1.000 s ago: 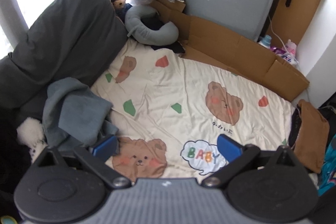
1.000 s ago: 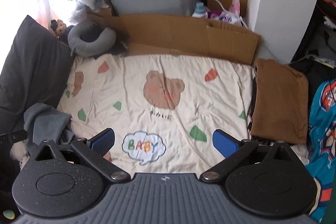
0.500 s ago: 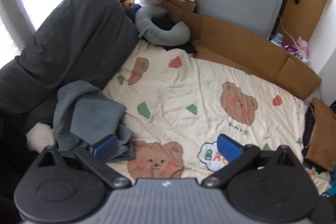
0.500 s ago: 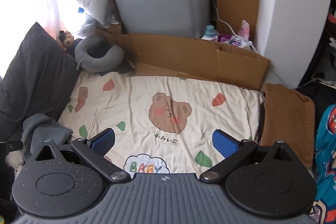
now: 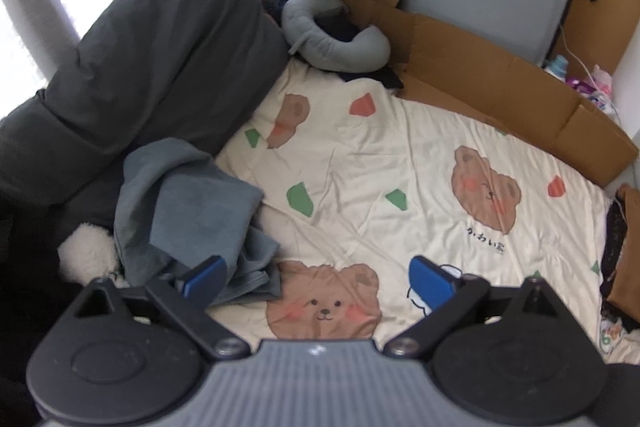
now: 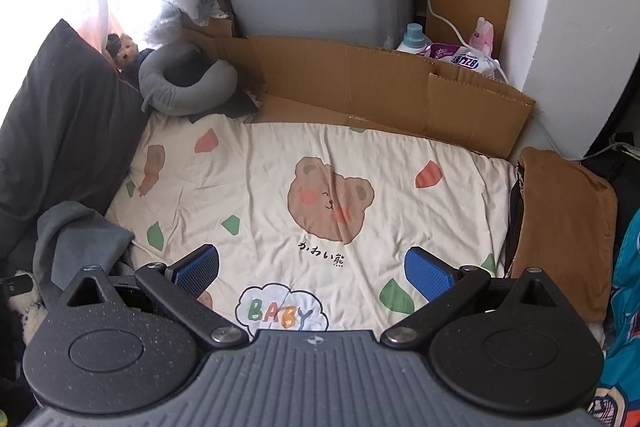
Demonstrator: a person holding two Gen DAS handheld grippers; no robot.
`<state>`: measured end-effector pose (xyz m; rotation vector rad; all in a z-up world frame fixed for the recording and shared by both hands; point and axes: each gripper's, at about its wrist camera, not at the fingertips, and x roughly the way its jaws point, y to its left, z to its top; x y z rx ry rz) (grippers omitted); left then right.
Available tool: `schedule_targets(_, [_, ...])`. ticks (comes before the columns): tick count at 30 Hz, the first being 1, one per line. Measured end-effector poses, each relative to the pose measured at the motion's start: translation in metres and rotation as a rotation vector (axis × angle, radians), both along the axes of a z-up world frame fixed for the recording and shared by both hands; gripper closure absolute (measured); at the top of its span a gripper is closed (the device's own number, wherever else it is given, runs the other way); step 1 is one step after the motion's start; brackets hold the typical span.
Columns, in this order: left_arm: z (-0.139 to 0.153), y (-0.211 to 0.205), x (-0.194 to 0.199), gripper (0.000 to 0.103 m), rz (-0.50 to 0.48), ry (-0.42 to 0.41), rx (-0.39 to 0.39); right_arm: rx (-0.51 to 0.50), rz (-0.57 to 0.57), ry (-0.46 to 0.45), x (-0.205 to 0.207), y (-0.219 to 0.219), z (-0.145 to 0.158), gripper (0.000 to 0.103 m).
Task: Fold clothes
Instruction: 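Move the left tool toward the grey-blue cloth pile by the pillow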
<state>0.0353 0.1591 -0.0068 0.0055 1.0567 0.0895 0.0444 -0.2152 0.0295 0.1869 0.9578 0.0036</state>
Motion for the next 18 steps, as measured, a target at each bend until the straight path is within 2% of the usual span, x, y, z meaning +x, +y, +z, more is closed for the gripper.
schedule_targets(5, [-0.006, 0.026, 0.001, 0.009, 0.067, -0.018, -0.026, -0.012, 0.055, 0.013, 0.017, 0.01, -0.004, 0.001])
schedule_targets(11, [-0.014, 0.063, 0.004, 0.012, 0.156, -0.037, -0.064, -0.011, 0.099, -0.022, 0.036, 0.022, -0.009, 0.001])
schedule_targets(18, [-0.023, 0.083, 0.005, 0.014, 0.162, -0.102, -0.039, 0.036, 0.122, -0.102, 0.054, 0.036, -0.009, 0.001])
